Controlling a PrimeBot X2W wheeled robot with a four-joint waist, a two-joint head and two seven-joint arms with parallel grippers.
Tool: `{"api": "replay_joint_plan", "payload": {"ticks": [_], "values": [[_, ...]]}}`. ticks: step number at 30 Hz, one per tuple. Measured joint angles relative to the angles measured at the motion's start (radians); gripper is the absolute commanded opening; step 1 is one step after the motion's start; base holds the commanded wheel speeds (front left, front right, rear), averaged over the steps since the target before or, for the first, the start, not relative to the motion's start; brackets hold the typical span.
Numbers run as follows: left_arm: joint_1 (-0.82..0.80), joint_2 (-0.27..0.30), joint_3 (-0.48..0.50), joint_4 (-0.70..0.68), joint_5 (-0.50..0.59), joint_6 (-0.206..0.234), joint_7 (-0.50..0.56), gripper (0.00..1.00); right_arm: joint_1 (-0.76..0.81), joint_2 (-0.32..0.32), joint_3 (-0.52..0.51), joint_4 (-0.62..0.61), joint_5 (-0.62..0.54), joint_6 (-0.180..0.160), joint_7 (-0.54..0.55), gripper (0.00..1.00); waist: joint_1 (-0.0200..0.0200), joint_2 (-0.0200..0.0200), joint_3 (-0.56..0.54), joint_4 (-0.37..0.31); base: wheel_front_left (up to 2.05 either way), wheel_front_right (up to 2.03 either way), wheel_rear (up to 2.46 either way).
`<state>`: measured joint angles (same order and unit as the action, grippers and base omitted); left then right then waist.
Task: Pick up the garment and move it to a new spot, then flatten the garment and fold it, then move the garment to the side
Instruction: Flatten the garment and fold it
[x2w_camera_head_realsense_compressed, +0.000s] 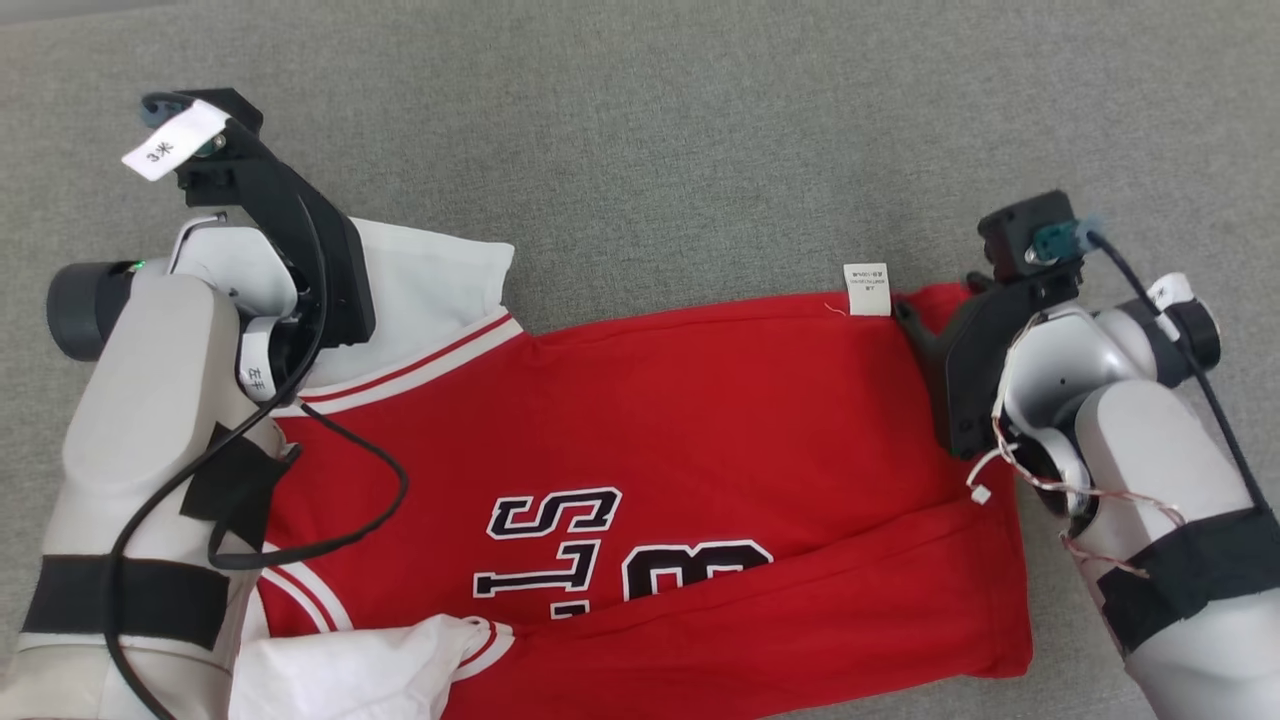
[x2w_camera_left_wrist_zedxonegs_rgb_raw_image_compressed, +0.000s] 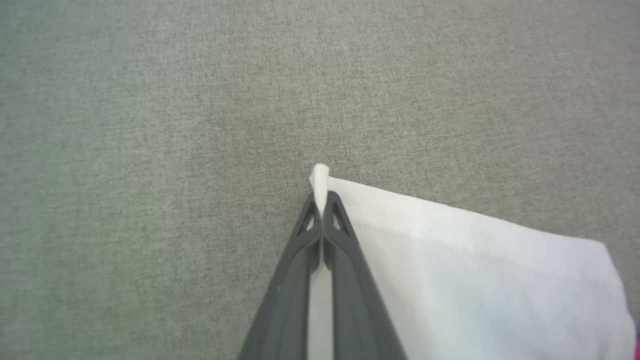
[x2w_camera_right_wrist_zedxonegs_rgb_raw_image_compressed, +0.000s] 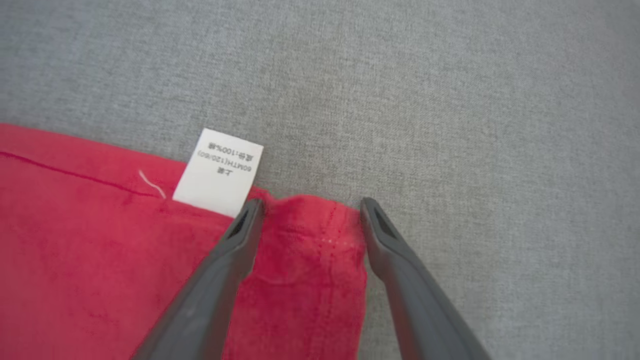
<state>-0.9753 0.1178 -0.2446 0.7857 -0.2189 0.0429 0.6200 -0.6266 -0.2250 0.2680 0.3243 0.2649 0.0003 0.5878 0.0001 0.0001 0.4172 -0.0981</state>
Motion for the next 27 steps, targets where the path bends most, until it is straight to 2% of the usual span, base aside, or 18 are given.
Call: {"api": "replay_joint_plan", "payload": {"ticks": [6, 7, 8, 10, 11, 22, 27], "values": [[0.0, -0.013, -0.002, 0.035, 0.0, 0.0, -0.026, 0.0, 0.046, -0.001, 0.008, -0.017, 0.0, 0.0, 0.0, 1.0, -0.0001, -0.0001, -0.017, 0.0, 0.0, 0.0, 0.0], [-0.001, -0.015, -0.002, 0.038, 0.0, 0.0, -0.032, 0.0, 0.046, -0.001, 0.007, -0.017, 0.0, 0.0, 0.0, 0.84, -0.0001, -0.0001, -0.017, 0.001, 0.0, 0.0, 0.0], [-0.002, -0.016, -0.002, 0.042, 0.0, -0.001, -0.033, 0.0, 0.046, -0.001, 0.005, -0.017, 0.0, 0.0, 0.001, 0.42, -0.0001, -0.0001, -0.017, 0.002, 0.0, 0.0, 0.0], [-0.009, -0.02, -0.005, 0.049, 0.0, -0.008, -0.042, 0.0, 0.047, -0.001, 0.004, -0.018, 0.0, -0.001, 0.001, 0.08, -0.0001, -0.0001, -0.017, 0.003, 0.0, 0.0, 0.0], [-0.014, -0.02, -0.005, 0.053, 0.0, -0.009, -0.047, 0.0, 0.047, -0.001, 0.003, -0.018, 0.0, -0.002, 0.001, 0.0, -0.0001, -0.0001, -0.017, 0.004, 0.0, 0.0, 0.0], [-0.047, -0.033, -0.005, 0.085, 0.0, -0.007, -0.157, 0.0, 0.046, -0.003, -0.018, -0.007, -0.011, -0.045, -0.028, 0.0, -0.0001, 0.0, -0.032, 0.012, 0.0, 0.0, 0.0], [-0.056, -0.048, -0.013, 0.093, 0.001, -0.008, -0.225, 0.0, 0.052, -0.012, -0.033, -0.001, -0.012, -0.053, -0.044, 0.0, -0.0001, -0.0001, -0.044, 0.024, 0.0, 0.0, 0.0]]}}
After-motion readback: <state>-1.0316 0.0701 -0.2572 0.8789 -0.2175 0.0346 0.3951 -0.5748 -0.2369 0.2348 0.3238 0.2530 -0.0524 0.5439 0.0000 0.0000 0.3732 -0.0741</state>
